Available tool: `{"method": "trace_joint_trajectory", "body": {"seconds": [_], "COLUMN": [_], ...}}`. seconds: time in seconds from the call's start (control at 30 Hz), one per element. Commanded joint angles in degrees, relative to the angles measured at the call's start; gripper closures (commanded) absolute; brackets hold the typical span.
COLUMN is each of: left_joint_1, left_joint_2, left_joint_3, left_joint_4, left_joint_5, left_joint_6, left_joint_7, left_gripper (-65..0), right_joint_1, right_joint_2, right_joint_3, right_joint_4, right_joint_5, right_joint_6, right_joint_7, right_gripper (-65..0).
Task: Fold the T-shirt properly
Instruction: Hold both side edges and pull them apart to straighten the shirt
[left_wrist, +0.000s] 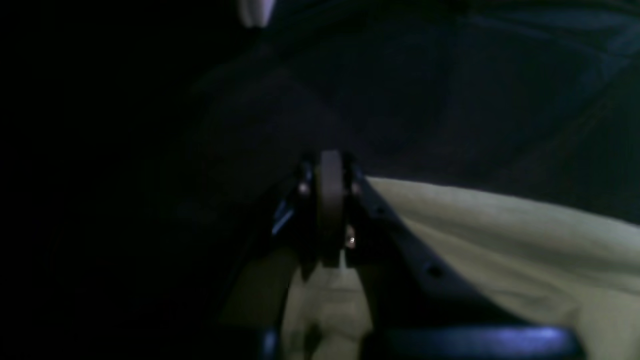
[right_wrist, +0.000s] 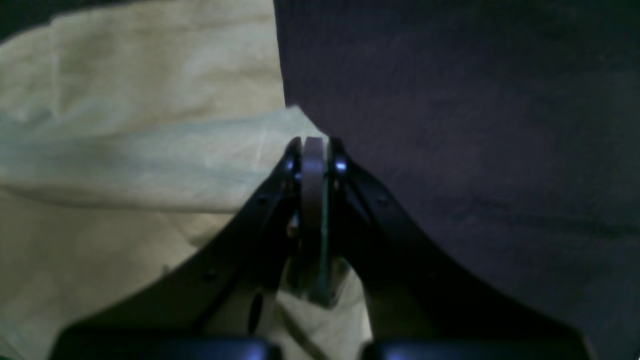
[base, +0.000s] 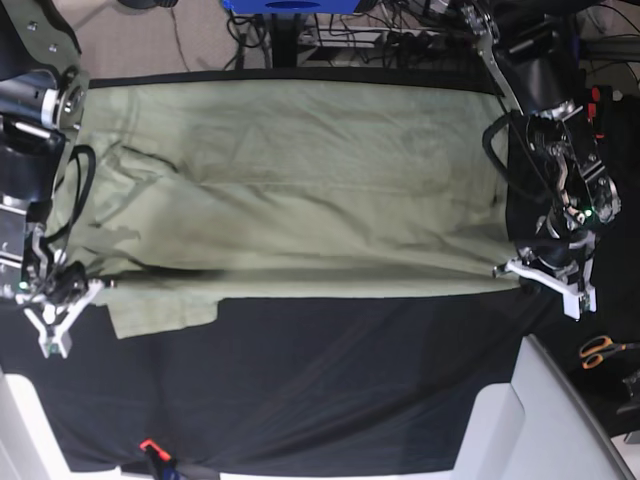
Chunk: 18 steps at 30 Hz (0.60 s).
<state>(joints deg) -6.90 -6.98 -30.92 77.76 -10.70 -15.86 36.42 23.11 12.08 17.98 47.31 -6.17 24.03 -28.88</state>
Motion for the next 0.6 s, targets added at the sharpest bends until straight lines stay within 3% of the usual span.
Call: {"method": "trace_joint_trajectory", "body": {"seconds": [0.0,0.1,0.23,0.57], "left_joint_1": [-0.71,1.14,3.86,11.07], "left_joint_2": [-0.71,-0.8,-0.71,0.79], "left_joint_3": [0.02,0.02,0.19,0.63], "left_joint_4": [1.5,2.29,4.66,9.06], "left_joint_5": [-0.42,-0.42,-0.42,-0.42], "left_joint_6": [0.08,0.08,0.08,-0.1], "left_joint_7": [-1.48,0.98,3.09,3.36], "left_gripper": [0.0,0.0,0.0,0.0], "right_joint_1": [1.11,0.67,-0.74,-6.19], "right_joint_2": [0.8,0.72,0.63,0.54], "right_joint_3": [0.0,0.0,0.0,0.09], "right_joint_4": [1.26,1.26,3.02,16.73], "right_joint_5": [0.24,0.24,0.24,0.24], "right_joint_6": [0.01,0.1,2.91,3.88], "right_joint_7": [-0.52,-1.58,-2.02,-12.3], "right_gripper": [0.0,0.0,0.0,0.0]}}
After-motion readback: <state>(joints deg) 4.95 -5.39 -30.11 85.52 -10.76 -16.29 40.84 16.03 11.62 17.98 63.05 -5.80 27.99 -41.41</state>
